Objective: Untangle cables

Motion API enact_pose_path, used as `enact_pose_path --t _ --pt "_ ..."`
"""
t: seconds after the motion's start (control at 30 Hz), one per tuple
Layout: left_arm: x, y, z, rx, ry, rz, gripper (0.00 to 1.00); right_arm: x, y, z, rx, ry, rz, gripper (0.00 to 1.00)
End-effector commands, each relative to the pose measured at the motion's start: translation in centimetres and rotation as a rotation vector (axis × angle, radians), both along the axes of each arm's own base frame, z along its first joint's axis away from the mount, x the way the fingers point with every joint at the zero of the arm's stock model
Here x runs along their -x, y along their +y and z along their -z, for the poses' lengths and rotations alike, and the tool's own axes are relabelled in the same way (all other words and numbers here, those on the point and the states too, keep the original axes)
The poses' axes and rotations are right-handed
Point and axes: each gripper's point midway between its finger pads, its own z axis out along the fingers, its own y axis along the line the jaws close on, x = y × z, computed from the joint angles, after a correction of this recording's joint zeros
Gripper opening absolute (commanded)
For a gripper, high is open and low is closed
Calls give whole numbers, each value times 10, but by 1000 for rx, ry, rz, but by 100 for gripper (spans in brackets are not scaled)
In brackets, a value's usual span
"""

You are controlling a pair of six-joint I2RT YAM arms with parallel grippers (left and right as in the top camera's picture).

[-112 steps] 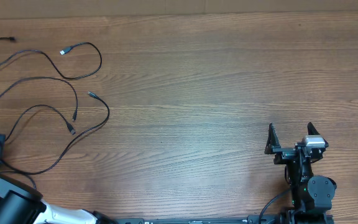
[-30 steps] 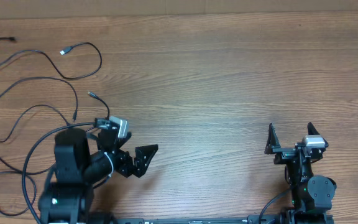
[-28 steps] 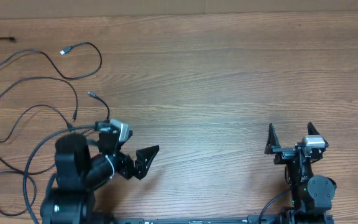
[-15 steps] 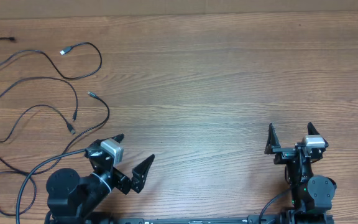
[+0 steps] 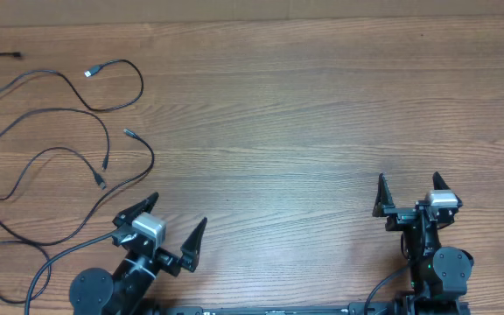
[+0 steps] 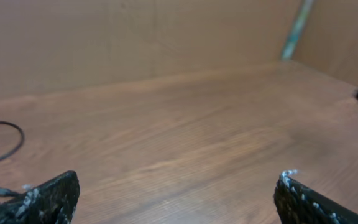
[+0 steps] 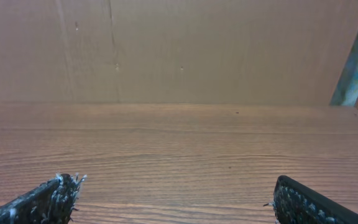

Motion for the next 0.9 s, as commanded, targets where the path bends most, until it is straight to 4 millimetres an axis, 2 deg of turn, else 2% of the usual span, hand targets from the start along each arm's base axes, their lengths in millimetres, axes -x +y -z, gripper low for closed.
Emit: enact_pose_path --t 0.0,0.1,0.23,0.4,0.6,0.8,0.87 --pt "-14 12 8 -31 -50 -74 100 0 0 1 -3 -6 0 100" --pt "-21 17 1 -31 -114 -103 100 0 0 1 -3 -6 0 100" --pt "-33 33 -8 -28 -191 -202 100 0 0 1 -3 -6 0 100" --pt "-47 55 10 34 -184 -335 99 0 0 1 -3 -6 0 100" --pt "-58 68 32 111 -199 -417 100 0 0 1 -3 -6 0 100" --pt "-59 80 38 72 -188 -469 100 0 0 1 -3 -6 0 100" --pt "-59 81 46 33 -166 -473 100 0 0 1 -3 -6 0 100"
